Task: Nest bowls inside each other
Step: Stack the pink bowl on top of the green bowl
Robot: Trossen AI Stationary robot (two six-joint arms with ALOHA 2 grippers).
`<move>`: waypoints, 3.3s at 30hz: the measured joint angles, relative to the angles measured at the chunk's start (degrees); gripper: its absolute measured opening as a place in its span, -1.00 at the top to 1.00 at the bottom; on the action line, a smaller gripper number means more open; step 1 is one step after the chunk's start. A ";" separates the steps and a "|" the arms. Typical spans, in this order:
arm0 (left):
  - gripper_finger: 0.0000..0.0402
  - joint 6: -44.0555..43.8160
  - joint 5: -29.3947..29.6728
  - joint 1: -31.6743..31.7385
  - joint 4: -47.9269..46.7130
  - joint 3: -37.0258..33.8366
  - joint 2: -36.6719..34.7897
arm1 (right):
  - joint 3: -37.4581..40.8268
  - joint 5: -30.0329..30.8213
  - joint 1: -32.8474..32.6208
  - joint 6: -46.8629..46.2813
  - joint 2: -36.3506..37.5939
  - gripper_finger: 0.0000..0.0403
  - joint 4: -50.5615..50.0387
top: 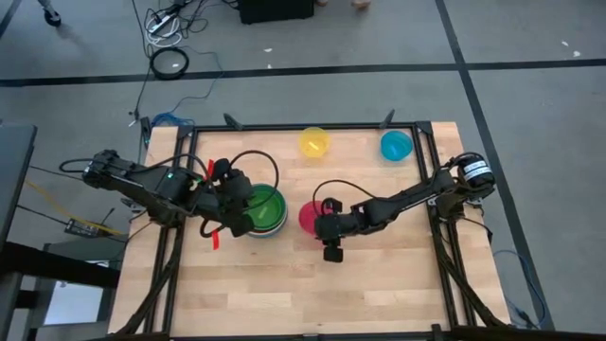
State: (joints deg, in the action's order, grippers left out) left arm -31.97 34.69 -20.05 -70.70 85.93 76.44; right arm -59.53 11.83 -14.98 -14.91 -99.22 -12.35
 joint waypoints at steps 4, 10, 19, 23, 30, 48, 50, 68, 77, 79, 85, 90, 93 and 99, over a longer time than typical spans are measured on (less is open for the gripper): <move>0.59 -0.01 0.14 0.00 0.00 -0.01 0.00 | 0.00 1.24 -0.30 -0.09 0.00 0.38 -1.03; 0.59 -0.04 0.16 0.00 0.02 0.00 0.00 | 0.05 1.66 0.08 0.77 -1.21 0.38 -2.13; 0.59 -0.04 0.22 0.00 0.02 -0.02 0.00 | 0.07 4.84 0.13 3.51 -6.06 0.40 -1.15; 0.59 -0.04 0.38 0.00 0.12 -0.02 0.00 | 0.07 5.31 0.25 5.91 -6.66 0.59 -0.83; 0.59 -0.28 1.01 0.00 -0.64 -0.02 0.00 | -0.69 7.83 -0.61 10.02 -4.78 0.98 -2.04; 0.59 -11.82 5.71 -0.22 -16.26 0.05 0.02 | -20.32 5.81 3.85 23.57 -7.82 1.00 13.64; 0.59 -11.83 6.54 -0.22 -16.35 0.47 0.02 | -21.39 3.99 4.53 22.79 -9.88 1.00 14.07; 0.59 -11.84 8.38 -0.24 -16.00 1.31 0.02 | -22.14 -3.94 7.30 16.78 -12.22 0.73 16.90; 0.59 -12.00 8.38 -0.24 -15.94 1.31 0.02 | -22.14 -4.04 7.28 15.95 -12.22 0.50 17.02; 0.59 -12.04 8.38 -0.24 -15.96 1.31 0.02 | -22.14 -3.92 7.28 16.28 -12.22 0.49 16.48; 0.59 -12.24 7.85 -0.38 -16.02 1.31 0.02 | -22.14 17.20 8.00 24.63 -11.05 0.50 4.97; 0.59 -12.24 7.65 -0.81 -16.06 1.31 0.02 | -22.12 6.90 13.19 19.24 -11.04 0.50 1.57; 0.59 -12.28 7.66 -0.79 -16.06 1.31 0.02 | -22.12 -5.39 14.62 12.69 -11.05 0.51 4.60; 0.59 -12.28 7.92 -0.81 -16.06 1.29 0.02 | -22.12 -3.70 12.69 11.93 -11.19 0.53 7.97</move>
State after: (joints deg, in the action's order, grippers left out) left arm -44.25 42.61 -20.86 -86.76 87.22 76.47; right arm -81.65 8.14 -2.29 -2.98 -110.41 -4.39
